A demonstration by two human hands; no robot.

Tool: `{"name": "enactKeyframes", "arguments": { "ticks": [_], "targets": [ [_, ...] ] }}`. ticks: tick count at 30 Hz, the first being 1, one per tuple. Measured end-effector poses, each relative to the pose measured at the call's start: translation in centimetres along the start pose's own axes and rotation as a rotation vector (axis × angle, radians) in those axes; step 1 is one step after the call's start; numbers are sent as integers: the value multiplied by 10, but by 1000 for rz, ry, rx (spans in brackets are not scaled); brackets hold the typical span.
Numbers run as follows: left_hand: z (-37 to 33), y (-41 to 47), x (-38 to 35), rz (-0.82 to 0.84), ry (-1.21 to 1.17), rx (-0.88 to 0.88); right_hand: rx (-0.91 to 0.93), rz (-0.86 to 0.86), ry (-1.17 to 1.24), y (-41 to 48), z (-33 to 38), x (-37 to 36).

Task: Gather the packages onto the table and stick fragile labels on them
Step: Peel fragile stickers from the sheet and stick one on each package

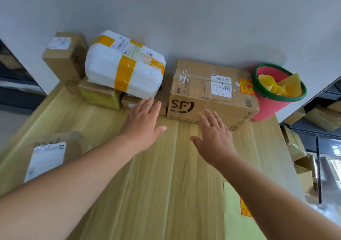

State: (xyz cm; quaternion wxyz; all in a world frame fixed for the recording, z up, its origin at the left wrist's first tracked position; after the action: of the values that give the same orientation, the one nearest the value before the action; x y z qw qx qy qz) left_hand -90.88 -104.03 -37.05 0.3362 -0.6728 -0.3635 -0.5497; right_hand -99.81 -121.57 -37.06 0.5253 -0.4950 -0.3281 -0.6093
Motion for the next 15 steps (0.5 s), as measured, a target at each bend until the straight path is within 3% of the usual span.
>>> {"name": "enactKeyframes", "arguments": {
  "ticks": [15],
  "targets": [
    [188,-199,9,53,18,413,294,362,153,-90,221,-115]
  ]
}}
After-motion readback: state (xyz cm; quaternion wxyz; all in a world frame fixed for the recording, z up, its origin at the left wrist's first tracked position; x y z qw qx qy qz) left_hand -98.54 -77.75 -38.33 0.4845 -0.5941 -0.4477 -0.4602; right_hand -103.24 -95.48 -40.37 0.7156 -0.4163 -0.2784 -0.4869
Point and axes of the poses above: each hand's wrist, its own y-axis towards the middle knuckle, its own x-axis out of the back of the hand, z = x × y, the point moved 4 cm from there along y, towards the middle knuckle, and after that the axes turned 4 degrees about y, right-handed, at the moved point
